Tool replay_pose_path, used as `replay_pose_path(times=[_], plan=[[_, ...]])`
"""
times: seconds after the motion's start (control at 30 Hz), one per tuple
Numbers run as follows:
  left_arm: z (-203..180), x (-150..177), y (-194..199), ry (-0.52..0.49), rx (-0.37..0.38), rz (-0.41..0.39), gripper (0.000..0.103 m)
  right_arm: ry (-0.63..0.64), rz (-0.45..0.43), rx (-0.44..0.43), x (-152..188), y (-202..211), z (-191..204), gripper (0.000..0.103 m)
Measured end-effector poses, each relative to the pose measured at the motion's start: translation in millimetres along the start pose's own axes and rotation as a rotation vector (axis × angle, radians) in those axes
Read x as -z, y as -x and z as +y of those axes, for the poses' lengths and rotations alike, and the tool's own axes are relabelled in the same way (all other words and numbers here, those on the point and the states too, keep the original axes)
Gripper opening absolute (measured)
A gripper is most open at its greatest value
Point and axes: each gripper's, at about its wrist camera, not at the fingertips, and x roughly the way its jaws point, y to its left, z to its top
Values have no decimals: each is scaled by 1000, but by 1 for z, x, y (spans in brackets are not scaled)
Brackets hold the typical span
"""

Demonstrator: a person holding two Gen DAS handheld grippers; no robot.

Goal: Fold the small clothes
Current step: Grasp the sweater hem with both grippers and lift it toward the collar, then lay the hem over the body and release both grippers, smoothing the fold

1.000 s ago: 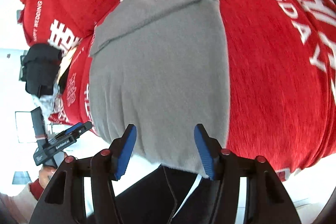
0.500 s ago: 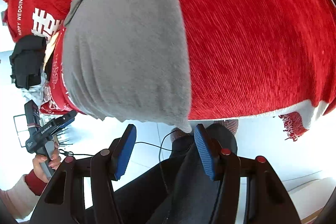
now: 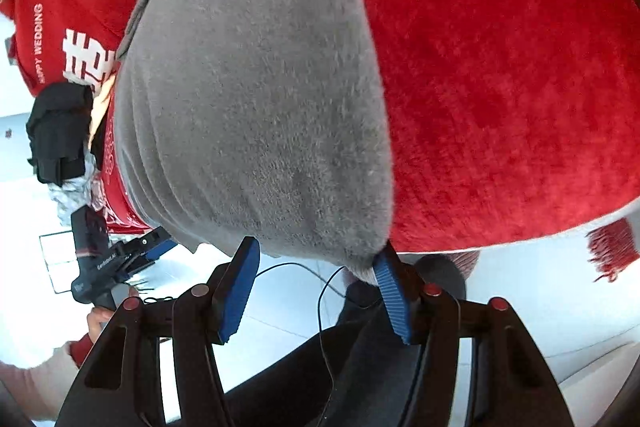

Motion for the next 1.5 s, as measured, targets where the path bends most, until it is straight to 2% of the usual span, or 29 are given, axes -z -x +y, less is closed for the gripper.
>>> replay_pose_path(times=[0.03, 0.07, 0.1, 0.13, 0.17, 0.23, 0.4, 0.53, 0.67, 0.8, 0.93, 1.1, 1.17, 1.27, 1.3, 1.33, 1.37, 1.4, 1.43, 1.5], plan=[[2, 1, 1, 2, 19, -2, 67, -14, 8, -8, 0, -2, -1, 55], [1, 2, 1, 2, 37, 6, 55, -33, 15, -15, 1, -5, -4, 43], [3, 5, 1, -7, 36, 9, 40, -56, 21, -6, 2, -6, -6, 8], [1, 7, 1, -27, 32, 16, 31, -70, 22, -14, 3, -4, -7, 7], [-1, 8, 2, -51, 36, 24, 14, -87, 8, -35, 5, -1, -7, 7], [-2, 10, 8, -70, 64, 23, 12, -99, -19, -92, 10, 10, -2, 7], [-9, 0, 57, -105, 180, -48, 12, -101, -93, -216, 11, 43, 25, 7], [-26, -20, 95, -161, 235, -123, 12, -94, -172, -288, -5, 64, 52, 7], [-43, -53, 119, -184, 273, -189, 12, -87, -241, -354, -35, 81, 75, 7], [-64, -92, 130, -208, 255, -243, 12, -81, -293, -414, -81, 98, 87, 7], [-82, -134, 129, -211, 218, -278, 12, -112, -325, -427, -134, 102, 83, 7], [-106, -185, 116, -180, 131, -321, 12, -190, -333, -393, -191, 93, 66, 7], [-108, -201, 116, -157, 62, -345, 12, -201, -314, -355, -206, 87, 61, 7], [-98, -217, 124, -115, 1, -367, 13, -223, -299, -307, -222, 81, 55, 7], [-95, -222, 127, -103, -18, -372, 19, -236, -304, -301, -226, 81, 53, 7], [-93, -226, 130, -101, -40, -377, 30, -242, -308, -304, -228, 82, 51, 7], [-91, -228, 134, -101, -74, -386, 61, -248, -314, -311, -231, 84, 50, 8], [-90, -228, 138, -109, -112, -408, 75, -252, -318, -310, -231, 87, 49, 11], [-92, -228, 141, -140, -142, -423, 75, -252, -320, -295, -233, 91, 49, 11], [-96, -229, 137, -212, -161, -375, 75, -221, -307, -256, -236, 96, 54, 11]])
